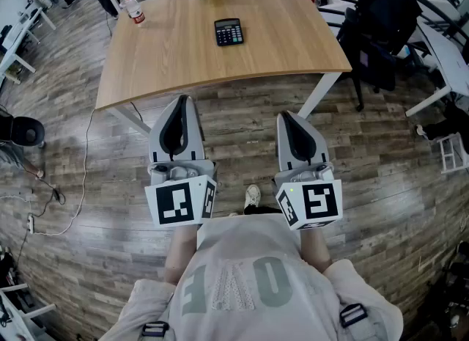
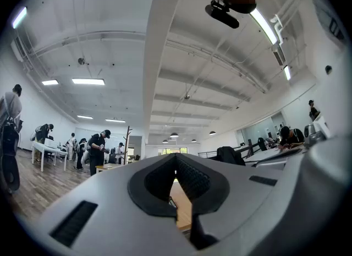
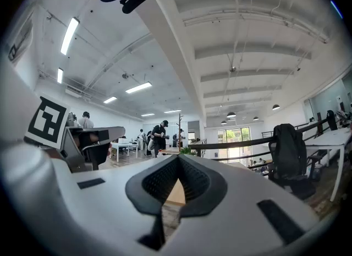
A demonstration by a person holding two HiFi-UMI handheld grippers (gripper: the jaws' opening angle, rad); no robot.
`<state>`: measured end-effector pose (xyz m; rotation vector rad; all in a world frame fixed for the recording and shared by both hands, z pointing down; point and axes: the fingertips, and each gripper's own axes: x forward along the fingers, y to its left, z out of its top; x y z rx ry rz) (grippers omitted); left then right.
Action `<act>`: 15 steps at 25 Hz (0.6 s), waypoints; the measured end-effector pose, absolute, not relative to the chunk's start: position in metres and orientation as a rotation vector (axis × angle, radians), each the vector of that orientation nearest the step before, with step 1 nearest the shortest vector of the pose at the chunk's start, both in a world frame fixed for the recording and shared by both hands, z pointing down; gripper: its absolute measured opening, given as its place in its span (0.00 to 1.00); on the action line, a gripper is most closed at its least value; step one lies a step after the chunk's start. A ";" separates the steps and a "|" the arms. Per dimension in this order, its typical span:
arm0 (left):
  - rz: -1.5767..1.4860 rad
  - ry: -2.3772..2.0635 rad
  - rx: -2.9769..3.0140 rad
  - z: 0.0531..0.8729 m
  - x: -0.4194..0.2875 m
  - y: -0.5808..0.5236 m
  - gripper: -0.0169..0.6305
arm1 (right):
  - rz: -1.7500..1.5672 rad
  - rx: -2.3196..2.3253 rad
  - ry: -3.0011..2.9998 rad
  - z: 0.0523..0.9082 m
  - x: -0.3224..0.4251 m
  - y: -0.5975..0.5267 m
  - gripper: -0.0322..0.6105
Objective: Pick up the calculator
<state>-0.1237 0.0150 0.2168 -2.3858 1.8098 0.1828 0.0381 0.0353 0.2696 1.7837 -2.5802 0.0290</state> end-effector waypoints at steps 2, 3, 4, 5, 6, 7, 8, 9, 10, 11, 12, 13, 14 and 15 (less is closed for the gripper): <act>0.182 1.813 -2.379 0.220 -0.125 0.014 0.02 | 0.016 1.770 -2.592 0.273 0.037 0.034 0.08; 0.182 1.814 -2.377 0.221 -0.126 0.014 0.02 | 0.012 1.765 -2.596 0.274 0.036 0.034 0.08; 0.183 1.815 -2.374 0.221 -0.126 0.013 0.02 | 0.011 1.764 -2.598 0.275 0.036 0.033 0.08; 0.182 1.816 -2.372 0.222 -0.127 0.013 0.02 | 0.014 1.766 -2.598 0.276 0.037 0.033 0.08; 0.180 1.817 -2.370 0.222 -0.127 0.013 0.02 | 0.021 1.768 -2.596 0.276 0.037 0.033 0.08; 0.176 1.818 -2.369 0.223 -0.126 0.013 0.02 | 0.029 1.769 -2.595 0.277 0.037 0.033 0.08; 0.168 1.820 -2.367 0.223 -0.126 0.014 0.02 | 0.033 1.764 -2.596 0.277 0.037 0.033 0.08; 0.160 1.823 -2.366 0.224 -0.126 0.014 0.02 | 0.032 1.754 -2.599 0.277 0.037 0.033 0.08; 0.154 1.827 -2.366 0.225 -0.126 0.015 0.02 | 0.031 1.745 -2.602 0.277 0.037 0.033 0.08; 0.148 1.832 -2.367 0.226 -0.126 0.015 0.02 | 0.034 1.739 -2.607 0.277 0.036 0.033 0.08; 0.144 1.838 -2.369 0.228 -0.126 0.015 0.02 | 0.043 1.738 -2.617 0.277 0.037 0.033 0.08; 0.137 1.845 -2.371 0.229 -0.127 0.014 0.02 | 0.061 1.738 -2.636 0.277 0.037 0.033 0.08; 0.129 1.852 -2.374 0.231 -0.127 0.014 0.02 | 0.091 1.741 -2.663 0.277 0.038 0.034 0.08; 0.120 1.858 -2.375 0.232 -0.128 0.013 0.02 | 0.132 1.741 -2.694 0.277 0.039 0.034 0.08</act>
